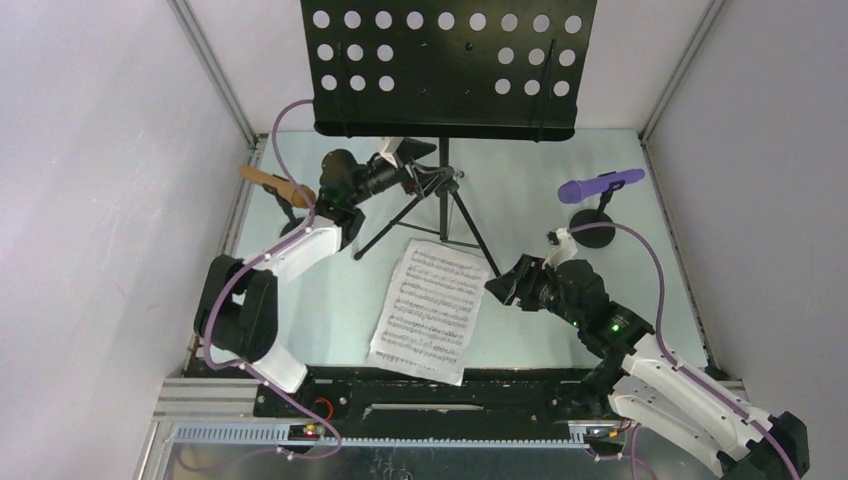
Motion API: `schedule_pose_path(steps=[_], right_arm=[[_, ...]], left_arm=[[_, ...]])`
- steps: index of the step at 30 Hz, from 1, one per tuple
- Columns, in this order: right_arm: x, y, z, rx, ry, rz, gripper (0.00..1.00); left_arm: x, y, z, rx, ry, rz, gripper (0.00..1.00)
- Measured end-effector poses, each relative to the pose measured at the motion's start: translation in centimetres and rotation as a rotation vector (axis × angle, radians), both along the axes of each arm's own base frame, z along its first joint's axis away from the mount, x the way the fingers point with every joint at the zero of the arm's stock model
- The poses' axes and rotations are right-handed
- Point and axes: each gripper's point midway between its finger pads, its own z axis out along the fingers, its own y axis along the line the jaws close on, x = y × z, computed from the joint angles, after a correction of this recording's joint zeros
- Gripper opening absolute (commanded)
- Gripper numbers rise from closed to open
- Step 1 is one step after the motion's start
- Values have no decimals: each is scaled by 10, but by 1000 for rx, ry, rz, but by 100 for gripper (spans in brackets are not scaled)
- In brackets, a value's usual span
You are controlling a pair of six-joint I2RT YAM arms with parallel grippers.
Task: Pack up the instrument practice props
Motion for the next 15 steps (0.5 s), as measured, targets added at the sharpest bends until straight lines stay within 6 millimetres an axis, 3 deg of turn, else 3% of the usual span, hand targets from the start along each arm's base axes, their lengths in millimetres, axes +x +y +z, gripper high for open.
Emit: schedule_pose_path(steps=[4,10,13,15], right_arm=[[-2,-2,-1,-5,6,0,70],[-3,-3,6,10,-15,-4,70],[-3,-4,7,13,-20,-7,70],[-3,-4,7,13,-21,-8,70]], left_arm=[[4,-11,8,7,-23,-74,70],[4,-26,7,30,-13,-187,50],[4,-29,3,40,3,-215,33],[2,-30,0,49,14,-231,9]])
